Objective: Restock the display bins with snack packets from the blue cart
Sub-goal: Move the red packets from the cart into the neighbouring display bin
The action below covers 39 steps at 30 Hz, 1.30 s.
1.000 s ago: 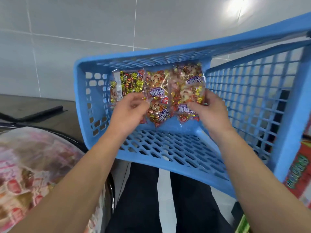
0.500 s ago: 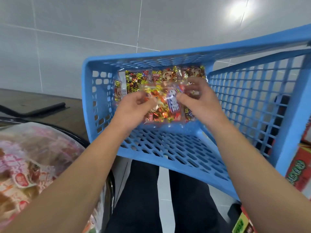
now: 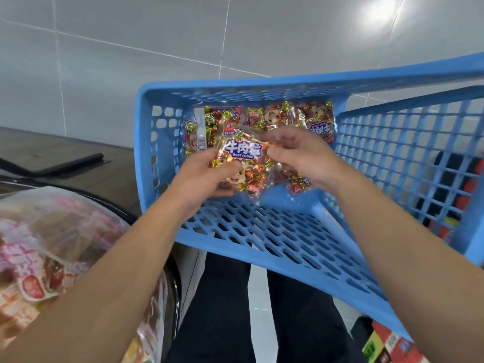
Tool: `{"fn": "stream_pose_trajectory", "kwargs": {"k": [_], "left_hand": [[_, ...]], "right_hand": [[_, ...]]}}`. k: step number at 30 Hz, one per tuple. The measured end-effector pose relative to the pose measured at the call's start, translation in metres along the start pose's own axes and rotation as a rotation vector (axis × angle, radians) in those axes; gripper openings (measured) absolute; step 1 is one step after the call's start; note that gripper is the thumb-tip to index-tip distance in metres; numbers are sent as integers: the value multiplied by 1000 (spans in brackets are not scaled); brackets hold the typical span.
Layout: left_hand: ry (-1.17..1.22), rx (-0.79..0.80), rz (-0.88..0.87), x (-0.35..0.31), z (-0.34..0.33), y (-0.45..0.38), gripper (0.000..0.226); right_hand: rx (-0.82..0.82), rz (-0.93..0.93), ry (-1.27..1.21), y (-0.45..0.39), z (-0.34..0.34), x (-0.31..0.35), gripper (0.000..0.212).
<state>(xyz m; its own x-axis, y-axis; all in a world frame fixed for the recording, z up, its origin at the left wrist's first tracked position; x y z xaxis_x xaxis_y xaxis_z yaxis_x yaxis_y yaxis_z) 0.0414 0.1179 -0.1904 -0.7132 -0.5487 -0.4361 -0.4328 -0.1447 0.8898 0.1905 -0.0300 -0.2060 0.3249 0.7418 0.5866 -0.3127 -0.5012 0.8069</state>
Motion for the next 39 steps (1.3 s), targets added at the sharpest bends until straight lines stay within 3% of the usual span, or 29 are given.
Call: {"fn": "stream_pose_trajectory", "kwargs": {"k": [2, 4, 6, 8, 11, 16, 19, 21, 24, 27, 31, 34, 36, 39], "left_hand": [[-9, -133, -30, 1, 7, -6, 21], [14, -207, -38, 4, 15, -9, 14], [51, -252, -23, 8, 22, -9, 14], [78, -300, -29, 9, 27, -9, 17], [57, -354, -84, 9, 35, -6, 23], [-71, -370, -105, 2, 37, 2, 33], [-118, -327, -102, 0, 34, 5, 31], [-134, -286, -110, -2, 31, 8, 32], [-177, -173, -113, -6, 23, 14, 39], [-387, -83, -82, -13, 13, 23, 57], [-480, 0, -112, -24, 4, 39, 55], [-532, -64, -118, -26, 17, 44, 49], [-526, -130, -127, -26, 30, 49, 42], [-511, -328, -174, -23, 52, 66, 34]], "right_hand": [[-268, -46, 74, -9, 14, -8, 27], [-529, -176, 112, -17, 29, -23, 54], [-458, -306, 124, -28, 24, -37, 64], [-366, -331, 120, -38, 15, -44, 43], [-466, -239, 9, -38, 13, -42, 9], [-580, -134, -182, 1, 36, -42, 18], [-573, 1, -28, 35, 56, -30, 29], [-439, 88, 86, 49, 60, -16, 31], [-96, 109, 238, 53, 40, 6, 27], [20, 179, 353, 41, 5, 30, 16], [-83, 306, 329, 23, -37, 59, 21], [-132, 337, 281, 16, -57, 68, 23], [-162, 286, 135, 12, -62, 64, 19], [-366, 97, 27, -8, -52, 45, 19]]}}
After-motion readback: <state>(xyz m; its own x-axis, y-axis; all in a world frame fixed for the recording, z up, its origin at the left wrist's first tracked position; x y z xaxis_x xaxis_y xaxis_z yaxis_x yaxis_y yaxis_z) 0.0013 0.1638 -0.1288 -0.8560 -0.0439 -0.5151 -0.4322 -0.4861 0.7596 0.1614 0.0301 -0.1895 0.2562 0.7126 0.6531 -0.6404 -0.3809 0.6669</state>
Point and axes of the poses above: each hand's wrist, its own y-axis away from the middle knuckle, its own z-axis out of the back of the hand, x = y × z, the point moved 4 cm from there along -y, towards the middle knuckle, and after that the axes turned 6 degrees about y, right-handed, at the moved point
